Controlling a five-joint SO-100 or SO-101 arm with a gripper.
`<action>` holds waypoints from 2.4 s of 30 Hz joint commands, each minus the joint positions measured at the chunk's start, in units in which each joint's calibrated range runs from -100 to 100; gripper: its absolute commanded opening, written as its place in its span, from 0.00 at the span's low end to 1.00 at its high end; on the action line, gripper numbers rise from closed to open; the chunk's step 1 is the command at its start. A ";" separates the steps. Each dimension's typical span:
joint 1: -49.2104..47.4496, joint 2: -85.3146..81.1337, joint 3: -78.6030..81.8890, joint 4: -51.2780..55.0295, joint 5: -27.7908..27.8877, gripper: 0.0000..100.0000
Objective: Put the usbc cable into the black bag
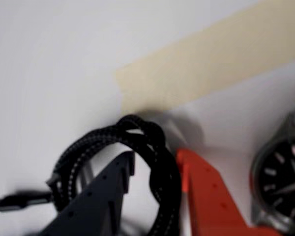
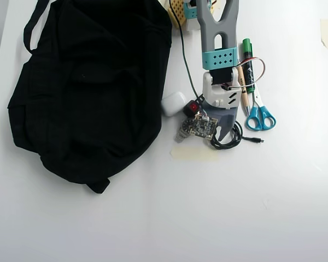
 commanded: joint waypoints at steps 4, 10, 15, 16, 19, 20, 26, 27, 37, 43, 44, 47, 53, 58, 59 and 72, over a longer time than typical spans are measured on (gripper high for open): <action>0.88 -0.19 0.40 -2.39 6.36 0.02; 1.11 -4.51 1.48 -2.30 9.92 0.02; 0.88 -12.72 3.00 -2.30 11.60 0.02; 0.58 -15.30 3.18 -2.30 13.23 0.02; -0.76 -21.02 3.27 -1.70 19.63 0.02; -0.84 -22.68 3.54 -1.44 21.57 0.02; -0.69 -35.71 4.80 7.78 19.89 0.02; -0.54 -37.95 4.53 10.62 17.74 0.02; 2.30 -55.79 4.71 34.82 2.85 0.02; 2.83 -62.10 4.80 44.73 -1.04 0.02; 3.42 -63.10 4.80 45.93 -1.40 0.02; 4.02 -65.84 4.80 49.12 -2.56 0.02; 5.74 -70.90 7.23 53.08 -2.92 0.02; 8.73 -77.87 14.77 53.08 -4.76 0.02; 9.63 -79.03 15.94 52.82 -4.55 0.02; 32.97 -85.01 17.29 52.57 4.21 0.02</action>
